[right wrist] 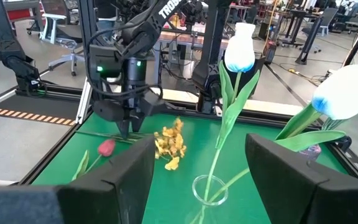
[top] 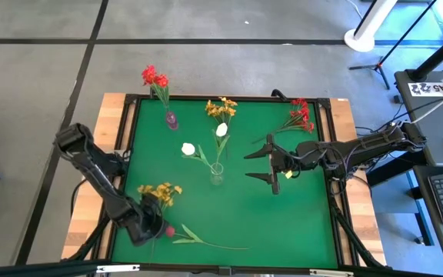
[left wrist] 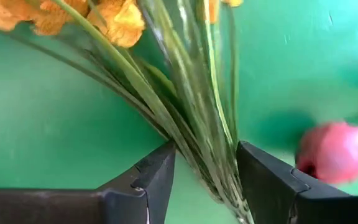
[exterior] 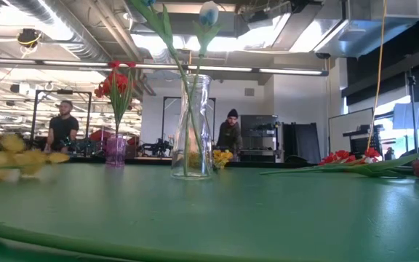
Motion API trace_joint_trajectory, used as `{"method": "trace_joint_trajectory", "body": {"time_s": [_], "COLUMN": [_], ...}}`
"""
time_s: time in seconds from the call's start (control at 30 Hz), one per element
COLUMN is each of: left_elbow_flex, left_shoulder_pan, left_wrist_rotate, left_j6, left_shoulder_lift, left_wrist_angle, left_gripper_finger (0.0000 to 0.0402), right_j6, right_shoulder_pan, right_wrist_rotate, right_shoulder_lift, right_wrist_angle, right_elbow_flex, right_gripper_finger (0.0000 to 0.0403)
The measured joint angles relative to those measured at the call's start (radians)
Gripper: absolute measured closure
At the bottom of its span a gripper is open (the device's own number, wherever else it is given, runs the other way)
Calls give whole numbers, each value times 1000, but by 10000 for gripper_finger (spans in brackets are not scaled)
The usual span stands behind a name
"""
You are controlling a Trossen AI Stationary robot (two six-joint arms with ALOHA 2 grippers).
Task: Sort flowers into vase by color
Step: Put the bottom yellow flowers into the transparent vase
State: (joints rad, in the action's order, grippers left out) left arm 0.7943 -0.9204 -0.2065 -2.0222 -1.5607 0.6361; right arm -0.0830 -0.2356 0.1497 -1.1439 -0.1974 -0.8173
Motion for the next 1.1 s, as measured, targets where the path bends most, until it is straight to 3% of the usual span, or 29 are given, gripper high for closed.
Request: {"method": "trace_joint_trajectory", "body": {"time_s": [0.23, 0.33, 0.53, 0.7, 0.9, 0.97, 1.1], "left_elbow_flex": [-36, -38, -27, 44, 212, 277, 377], "left_shoulder_pan": [70, 86, 88, 89, 68, 49, 0], "left_wrist_rotate": [46, 66, 33, -25, -215, -322, -608], "left_j6": [65, 109, 182, 201, 191, 187, 257], "left_shoulder_lift": [-7, -7, 0, 53, 141, 160, 183], "left_wrist_angle": [-9, -2, 54, 278, 592, 684, 695], "left_gripper_finger": [244, 277, 386, 396, 399, 399, 400], "right_j6": [-4, -4, 10, 35, 52, 52, 52], "right_shoulder_pan": [0, 0, 0, 0, 0, 0, 0], "right_wrist_rotate": [0, 0, 0, 0, 0, 0, 0], "right_shoulder_lift": [0, 0, 0, 0, 0, 0, 0], "right_wrist_angle": [2, 9, 10, 16, 17, 17, 16], "right_elbow_flex": [0, 0, 0, 0, 0, 0, 0], "right_gripper_finger": [153, 153, 153, 153, 153, 153, 153]}}
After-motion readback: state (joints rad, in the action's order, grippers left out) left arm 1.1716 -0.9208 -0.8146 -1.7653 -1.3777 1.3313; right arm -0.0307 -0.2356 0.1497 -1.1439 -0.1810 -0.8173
